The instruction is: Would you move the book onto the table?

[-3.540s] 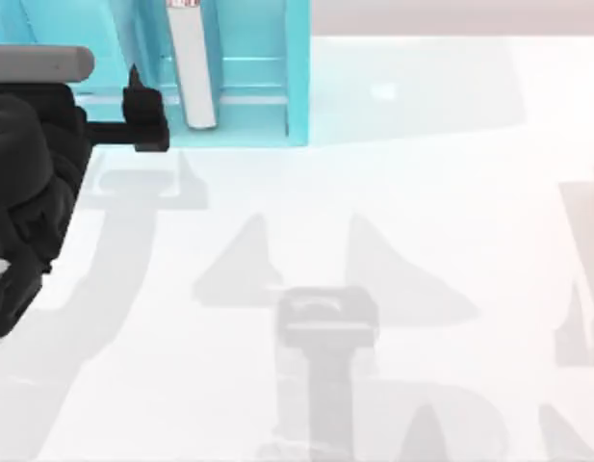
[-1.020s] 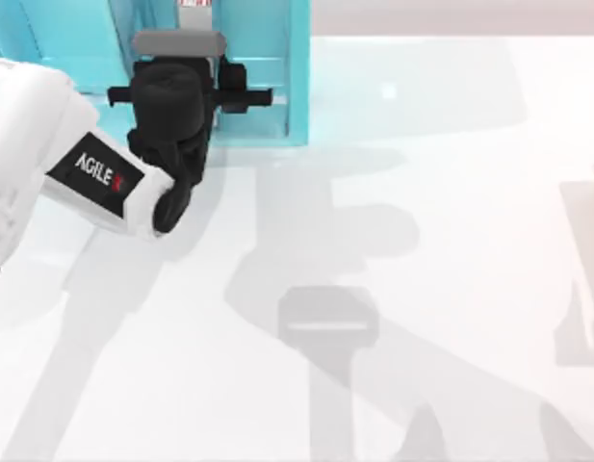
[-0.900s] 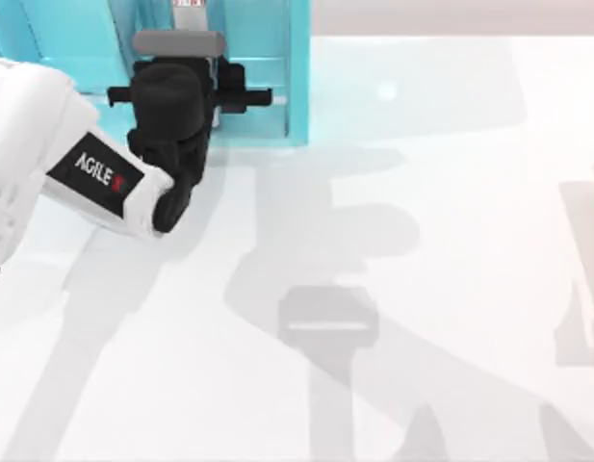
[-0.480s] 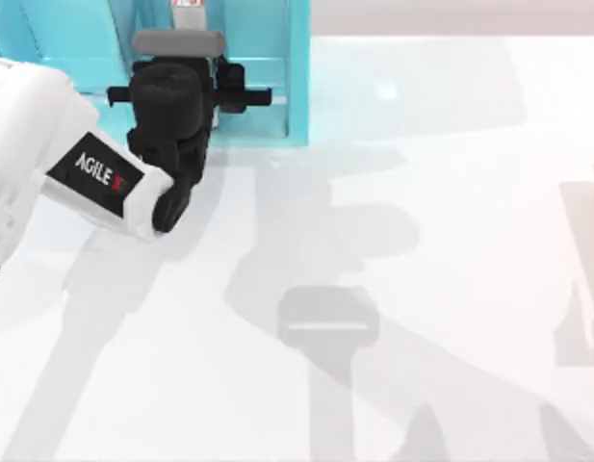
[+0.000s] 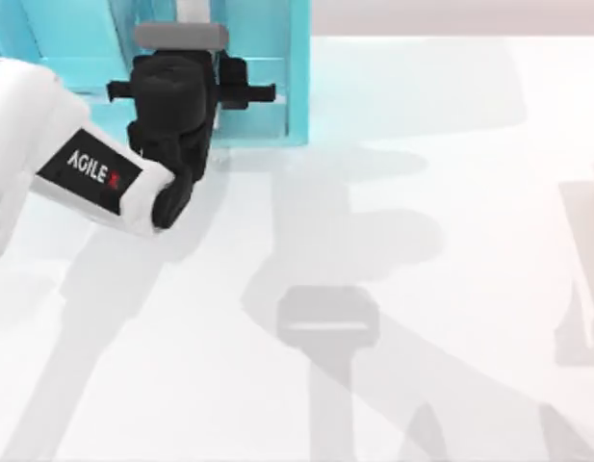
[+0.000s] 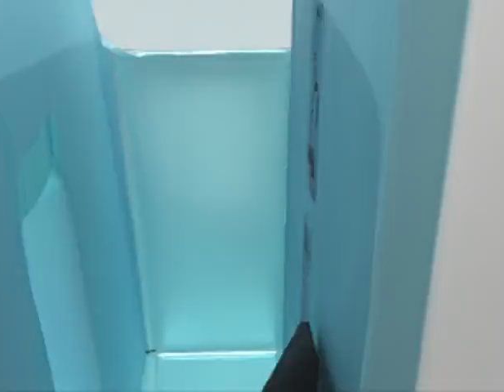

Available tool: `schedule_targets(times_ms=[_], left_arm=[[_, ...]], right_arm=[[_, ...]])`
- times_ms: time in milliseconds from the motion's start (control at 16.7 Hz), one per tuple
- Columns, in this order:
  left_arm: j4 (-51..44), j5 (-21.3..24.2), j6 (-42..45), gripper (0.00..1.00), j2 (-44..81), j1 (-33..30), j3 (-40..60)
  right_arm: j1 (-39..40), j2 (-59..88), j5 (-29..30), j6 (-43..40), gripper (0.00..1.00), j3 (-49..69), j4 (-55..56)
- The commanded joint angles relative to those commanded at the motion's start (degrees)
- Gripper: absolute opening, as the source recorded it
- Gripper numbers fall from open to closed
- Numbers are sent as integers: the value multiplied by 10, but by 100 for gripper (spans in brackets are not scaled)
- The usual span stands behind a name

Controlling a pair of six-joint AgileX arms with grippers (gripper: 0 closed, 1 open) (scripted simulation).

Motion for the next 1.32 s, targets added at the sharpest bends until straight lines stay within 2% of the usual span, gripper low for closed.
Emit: schedule_targets(times_ms=[180,780,960,1320], left_arm=[[-55,-21,-2,0,-91,-22,-42],[-291,-123,-12,0,-513,-114,-215],[-328,-141,-14,0,-570,-130,-241],[-332,-143,-13,0,-574,-129,-244]], right_arm=[[0,0,0,0,100,0,0],[0,0,0,0,100,0,0],[0,0,0,0,100,0,0],[0,0,0,0,100,0,0]])
